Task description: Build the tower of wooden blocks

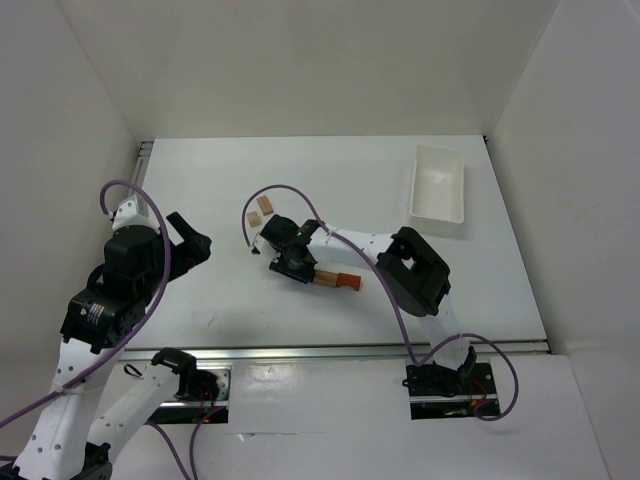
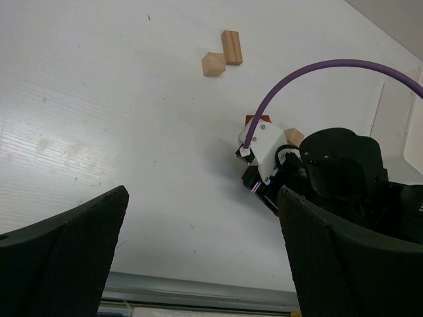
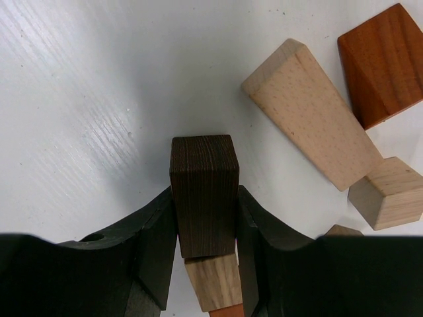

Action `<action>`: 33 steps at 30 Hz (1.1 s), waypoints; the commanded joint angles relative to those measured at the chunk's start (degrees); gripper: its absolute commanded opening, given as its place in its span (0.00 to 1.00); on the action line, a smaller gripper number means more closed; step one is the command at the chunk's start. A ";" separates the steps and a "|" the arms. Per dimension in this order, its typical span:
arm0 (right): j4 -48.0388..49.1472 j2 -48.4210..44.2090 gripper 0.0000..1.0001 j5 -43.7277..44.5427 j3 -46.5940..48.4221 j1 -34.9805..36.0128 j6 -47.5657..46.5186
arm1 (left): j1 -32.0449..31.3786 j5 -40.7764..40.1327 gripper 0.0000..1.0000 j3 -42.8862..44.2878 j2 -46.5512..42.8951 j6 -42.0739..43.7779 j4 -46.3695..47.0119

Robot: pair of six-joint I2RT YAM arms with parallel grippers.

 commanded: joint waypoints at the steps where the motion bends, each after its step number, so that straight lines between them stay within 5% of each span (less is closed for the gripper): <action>1: 2.55 -2.05 0.41 1.25 -1.84 0.52 -1.94 | 0.30 0.34 0.99 -0.65 -0.14 1.36 2.32; 10: 1.94 -3.11 0.48 -0.86 -2.90 0.52 -3.07 | 0.30 0.34 0.99 -0.65 -0.14 1.36 2.32; 33: 1.41 -4.78 0.44 -1.39 -5.71 0.52 -2.55 | 0.30 0.34 0.99 -0.65 0.39 1.36 2.32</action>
